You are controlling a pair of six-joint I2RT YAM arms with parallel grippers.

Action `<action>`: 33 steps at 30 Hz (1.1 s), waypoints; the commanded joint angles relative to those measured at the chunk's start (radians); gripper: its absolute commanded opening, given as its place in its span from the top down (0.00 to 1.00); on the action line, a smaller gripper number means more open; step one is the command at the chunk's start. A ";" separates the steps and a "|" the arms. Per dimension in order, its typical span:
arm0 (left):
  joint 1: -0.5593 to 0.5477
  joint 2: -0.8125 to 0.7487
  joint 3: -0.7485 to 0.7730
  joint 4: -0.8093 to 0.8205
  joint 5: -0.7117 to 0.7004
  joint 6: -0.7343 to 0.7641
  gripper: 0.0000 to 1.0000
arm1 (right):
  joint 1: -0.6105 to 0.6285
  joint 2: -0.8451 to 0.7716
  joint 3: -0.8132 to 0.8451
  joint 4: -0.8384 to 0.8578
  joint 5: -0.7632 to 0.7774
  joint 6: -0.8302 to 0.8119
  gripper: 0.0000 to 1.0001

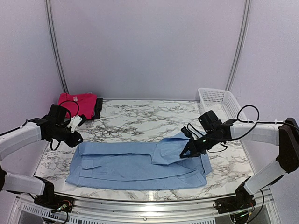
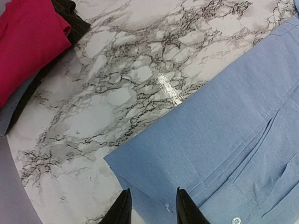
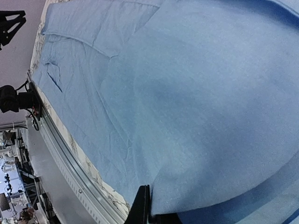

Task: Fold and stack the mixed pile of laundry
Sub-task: Fold the 1/3-folded shirt at the center of the board.

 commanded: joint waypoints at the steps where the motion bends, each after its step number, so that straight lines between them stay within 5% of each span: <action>1: -0.001 -0.109 0.012 0.042 0.010 -0.114 0.59 | 0.067 0.009 -0.025 0.060 0.003 0.034 0.98; 9: -0.017 -0.131 0.002 0.053 0.072 -0.183 0.54 | 0.104 0.012 -0.118 0.006 0.049 0.045 0.97; 16: -0.036 -0.143 0.024 0.091 0.031 -0.215 0.52 | 0.083 -0.033 0.062 -0.156 0.102 -0.047 0.60; 20: -0.037 -0.204 0.055 0.168 0.021 -0.230 0.31 | -0.018 -0.080 0.226 -0.276 0.231 -0.142 0.53; 23: -0.037 -0.209 0.087 0.208 0.006 -0.235 0.03 | -0.111 -0.079 0.303 -0.322 0.356 -0.227 0.50; 27: -0.037 -0.163 0.148 0.218 0.027 -0.248 0.01 | -0.165 -0.016 0.350 -0.380 0.527 -0.267 0.49; 33: -0.037 -0.099 0.201 0.231 0.095 -0.268 0.01 | -0.263 0.048 0.250 -0.329 0.492 -0.171 0.47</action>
